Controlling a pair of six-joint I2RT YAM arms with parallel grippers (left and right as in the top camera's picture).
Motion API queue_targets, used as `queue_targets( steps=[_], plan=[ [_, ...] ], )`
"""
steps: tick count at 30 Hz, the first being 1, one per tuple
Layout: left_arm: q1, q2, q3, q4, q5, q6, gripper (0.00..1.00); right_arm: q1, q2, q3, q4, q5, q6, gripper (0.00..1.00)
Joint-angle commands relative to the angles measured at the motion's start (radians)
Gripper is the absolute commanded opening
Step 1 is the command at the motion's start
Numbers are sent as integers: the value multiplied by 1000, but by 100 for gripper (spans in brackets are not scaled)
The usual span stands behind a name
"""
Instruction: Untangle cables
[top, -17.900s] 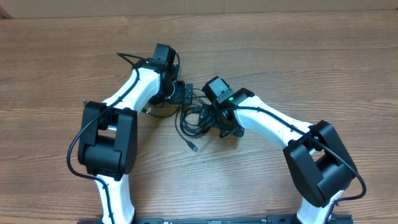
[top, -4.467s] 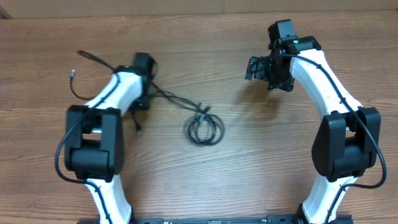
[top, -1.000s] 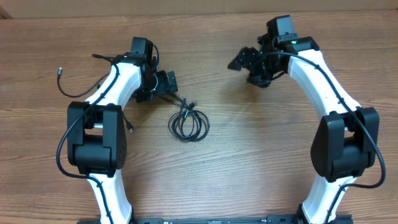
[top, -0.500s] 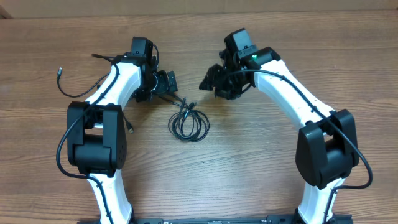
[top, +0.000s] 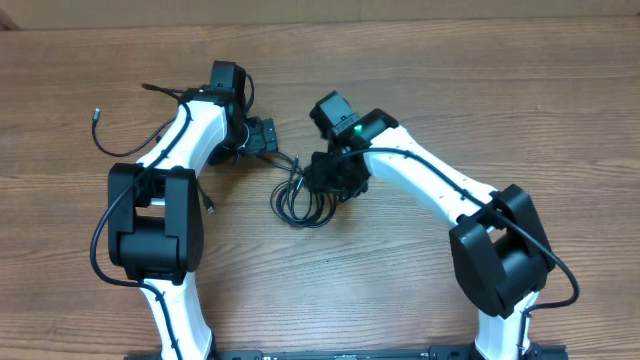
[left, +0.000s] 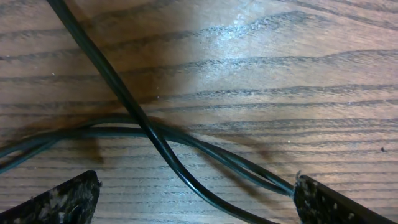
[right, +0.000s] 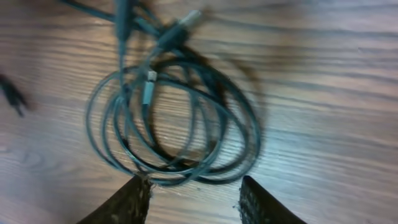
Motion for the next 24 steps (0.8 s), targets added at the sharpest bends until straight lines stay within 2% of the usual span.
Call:
queue_targets(
  steps=[1, 3, 5, 10, 12, 14, 15, 17, 22, 24],
  plan=[
    [20, 6, -1, -4, 45, 27, 100, 45, -2, -52, 108, 13, 93, 35],
    [28, 6, -1, -6, 55, 27, 99, 66, -1, -100, 199, 7, 142, 31],
    [31, 6, -1, -6, 55, 27, 100, 90, -1, -153, 295, -21, 131, 31],
    [31, 6, -1, -2, 56, 27, 100, 121, -1, -227, 439, 24, 131, 26],
    [30, 6, -1, -2, 56, 27, 100, 121, -1, -229, 447, 16, 129, 27],
    [30, 6, -1, -2, 56, 27, 100, 121, -1, -229, 443, -32, 98, 35],
    [30, 6, -1, -2, 56, 27, 100, 121, -1, -229, 445, -79, 47, 42],
    [30, 6, -1, 0, 56, 27, 100, 121, -1, -229, 455, -116, 8, 48],
    [30, 6, -1, 1, 56, 27, 100, 147, -1, -229, 526, -93, 5, 48],
    [30, 6, -1, 1, 56, 27, 99, 184, -1, -229, 539, 17, 5, 48]
  ],
)
